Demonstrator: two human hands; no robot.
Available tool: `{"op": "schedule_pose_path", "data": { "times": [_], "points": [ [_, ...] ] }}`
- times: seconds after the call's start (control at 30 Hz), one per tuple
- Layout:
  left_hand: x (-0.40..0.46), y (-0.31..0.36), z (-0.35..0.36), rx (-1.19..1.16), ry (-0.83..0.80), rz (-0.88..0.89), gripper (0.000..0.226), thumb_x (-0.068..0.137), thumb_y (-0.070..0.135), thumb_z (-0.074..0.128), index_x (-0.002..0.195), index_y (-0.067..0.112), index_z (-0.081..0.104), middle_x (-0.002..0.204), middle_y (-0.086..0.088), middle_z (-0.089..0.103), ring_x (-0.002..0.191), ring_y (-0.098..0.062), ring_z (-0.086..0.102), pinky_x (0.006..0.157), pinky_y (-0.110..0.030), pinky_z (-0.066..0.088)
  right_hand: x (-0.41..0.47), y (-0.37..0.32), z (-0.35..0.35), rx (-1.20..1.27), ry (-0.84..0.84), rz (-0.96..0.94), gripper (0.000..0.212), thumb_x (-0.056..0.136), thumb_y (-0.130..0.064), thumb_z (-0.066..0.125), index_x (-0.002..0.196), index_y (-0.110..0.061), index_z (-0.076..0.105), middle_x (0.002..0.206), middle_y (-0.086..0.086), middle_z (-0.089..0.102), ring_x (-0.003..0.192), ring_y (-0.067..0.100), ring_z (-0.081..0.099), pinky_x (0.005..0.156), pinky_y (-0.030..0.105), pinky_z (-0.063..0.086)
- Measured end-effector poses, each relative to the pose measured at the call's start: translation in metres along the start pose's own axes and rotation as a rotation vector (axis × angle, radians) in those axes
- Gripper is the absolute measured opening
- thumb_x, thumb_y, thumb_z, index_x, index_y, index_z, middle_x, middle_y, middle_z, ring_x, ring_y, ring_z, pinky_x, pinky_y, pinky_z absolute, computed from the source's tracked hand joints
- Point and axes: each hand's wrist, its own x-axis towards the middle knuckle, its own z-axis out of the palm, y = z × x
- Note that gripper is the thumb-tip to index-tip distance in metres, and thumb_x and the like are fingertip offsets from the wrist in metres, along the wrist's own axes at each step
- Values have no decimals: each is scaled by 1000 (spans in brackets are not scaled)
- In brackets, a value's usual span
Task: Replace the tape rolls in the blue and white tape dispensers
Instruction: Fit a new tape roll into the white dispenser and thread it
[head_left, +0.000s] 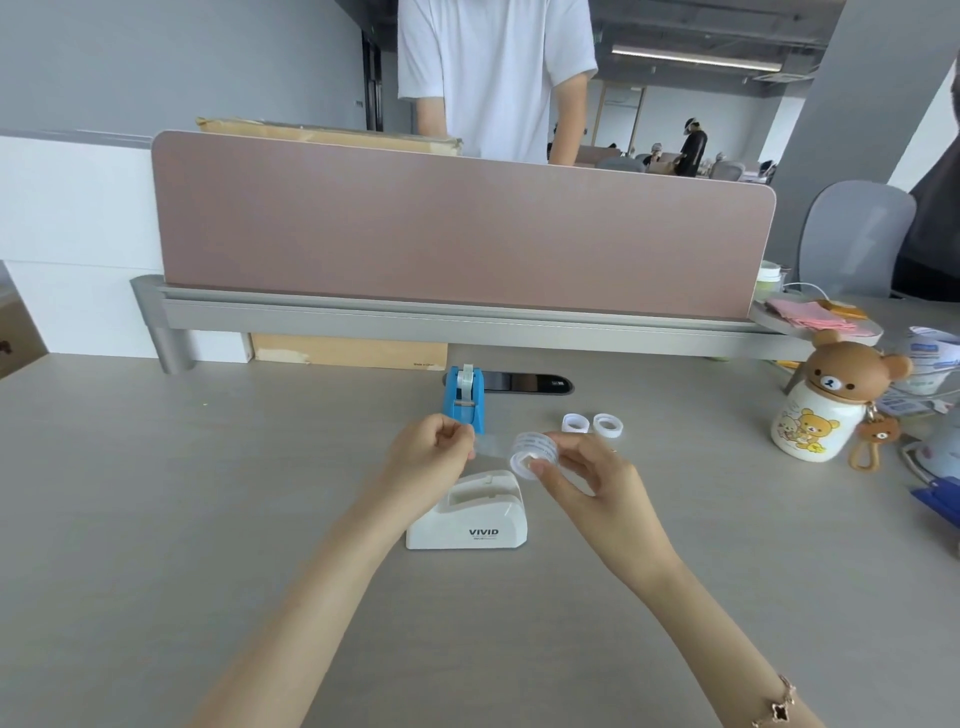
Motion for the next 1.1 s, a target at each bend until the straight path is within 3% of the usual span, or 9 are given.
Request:
{"op": "schedule_pose_path", "data": {
  "times": [0.13,0.23,0.37,0.47,0.57,0.67,0.87,0.97,1.1],
  "points": [
    [-1,-2,1,57,13,23,23,95,27,46,90,11,61,75,2,61,63,-12,51,59,-26,40,-1,0,1,90,-76,48,19,90,-22,62,108,-16,59,116,-15,66,99,-13,62,80,3,44],
    [1,-5,0,54,7,49,22,96,30,46,80,21,58,79,11,64,72,-10,55,69,-27,43,-1,0,3,119,-71,43,20,91,-19,61,107,-7,56,104,-3,71,92,-27,55,76,1,42],
    [3,-7,-1,25,18,77,22,95,31,50,74,26,56,75,18,62,63,-3,52,61,-25,40,3,2,2,247,15,109,14,89,-16,64,103,-18,62,93,-19,71,94,4,69,87,20,52],
    [2,-5,-2,7,-3,63,24,94,30,52,71,27,57,74,15,63,60,-3,51,64,-27,41,4,5,3,274,17,151,15,88,-15,65,103,-19,65,93,-24,71,93,11,69,93,32,53],
    [0,-3,-6,-10,-59,29,21,93,26,55,74,22,61,68,13,61,55,-4,48,59,-24,39,4,6,2,199,36,143,14,88,-17,66,101,-20,70,98,-12,74,92,6,70,87,22,52],
    [0,-2,-14,-28,-92,-33,16,94,22,56,87,12,66,58,13,55,51,-8,44,54,-19,39,4,5,-4,96,35,80,10,87,-17,67,95,-20,72,91,-11,75,85,2,68,72,5,48],
    [6,-6,-40,46,-154,-92,19,92,30,57,83,17,68,84,-2,66,56,-12,47,75,-27,46,6,6,-15,-60,-7,10,21,84,-15,69,95,-33,68,92,-22,71,88,4,66,82,11,50],
    [9,-10,-47,61,-176,-105,19,93,28,57,86,14,67,82,0,65,60,-14,46,70,-25,46,6,7,-15,-104,-16,-7,27,83,-14,69,95,-37,65,92,-27,68,88,0,65,85,12,49],
    [10,-13,-56,72,-210,-131,19,92,26,58,88,10,67,70,7,62,59,-9,46,59,-18,45,6,9,-10,-171,-46,-62,24,81,-13,70,99,-28,67,96,-16,72,91,3,65,85,11,47]
  ]
}}
